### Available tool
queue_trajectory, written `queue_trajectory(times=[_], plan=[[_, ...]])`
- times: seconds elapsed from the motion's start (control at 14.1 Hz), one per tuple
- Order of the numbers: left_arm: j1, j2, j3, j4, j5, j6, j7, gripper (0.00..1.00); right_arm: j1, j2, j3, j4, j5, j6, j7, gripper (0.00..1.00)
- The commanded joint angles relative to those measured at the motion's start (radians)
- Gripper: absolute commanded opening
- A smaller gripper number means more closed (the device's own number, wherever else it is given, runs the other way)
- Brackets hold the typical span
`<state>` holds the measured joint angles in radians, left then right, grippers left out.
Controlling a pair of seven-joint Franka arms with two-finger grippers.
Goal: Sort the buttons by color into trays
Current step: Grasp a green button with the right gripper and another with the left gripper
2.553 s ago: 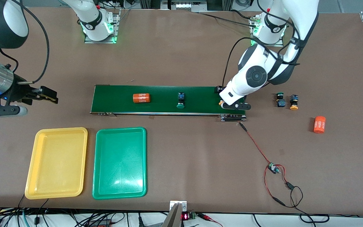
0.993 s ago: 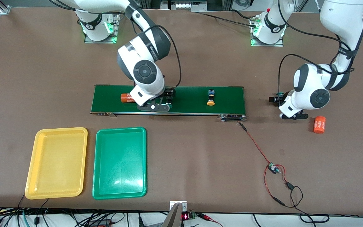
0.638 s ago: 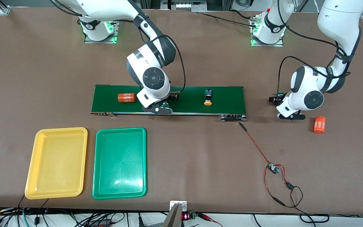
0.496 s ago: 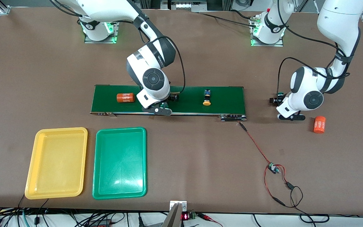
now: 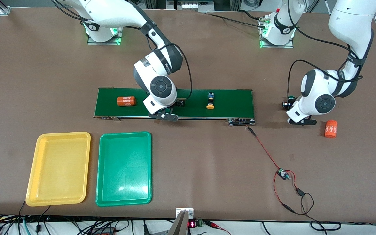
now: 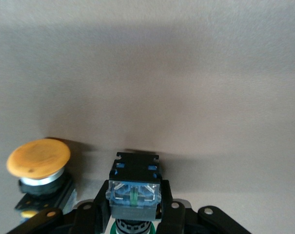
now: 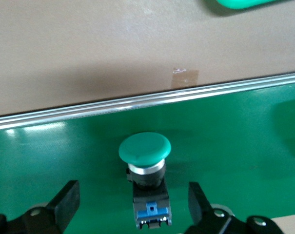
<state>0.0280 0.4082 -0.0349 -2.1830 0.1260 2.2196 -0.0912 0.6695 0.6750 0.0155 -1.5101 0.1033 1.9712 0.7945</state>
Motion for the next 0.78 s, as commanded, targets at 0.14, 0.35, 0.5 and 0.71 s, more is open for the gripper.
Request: queue_trajectory(times=[0.14, 0.35, 0.5, 0.71], plan=[[-0.010, -0.111, -0.118, 0.135, 0.010, -0.260, 0.002, 0.20, -0.004, -0.006, -0.008, -0.025, 0.006, 0.008, 0.005, 0.35], [-0.011, -0.111, -0.226, 0.187, -0.084, -0.299, -0.048, 0.19, -0.004, -0.008, -0.008, -0.022, 0.004, 0.008, 0.002, 0.10], [-0.020, -0.100, -0.285, 0.201, -0.190, -0.281, -0.067, 0.18, -0.002, -0.011, -0.009, -0.013, -0.004, 0.006, -0.018, 0.04], [-0.049, -0.063, -0.330, 0.215, -0.249, -0.247, -0.103, 0.18, -0.024, -0.018, -0.012, 0.048, 0.001, 0.001, -0.058, 0.00]])
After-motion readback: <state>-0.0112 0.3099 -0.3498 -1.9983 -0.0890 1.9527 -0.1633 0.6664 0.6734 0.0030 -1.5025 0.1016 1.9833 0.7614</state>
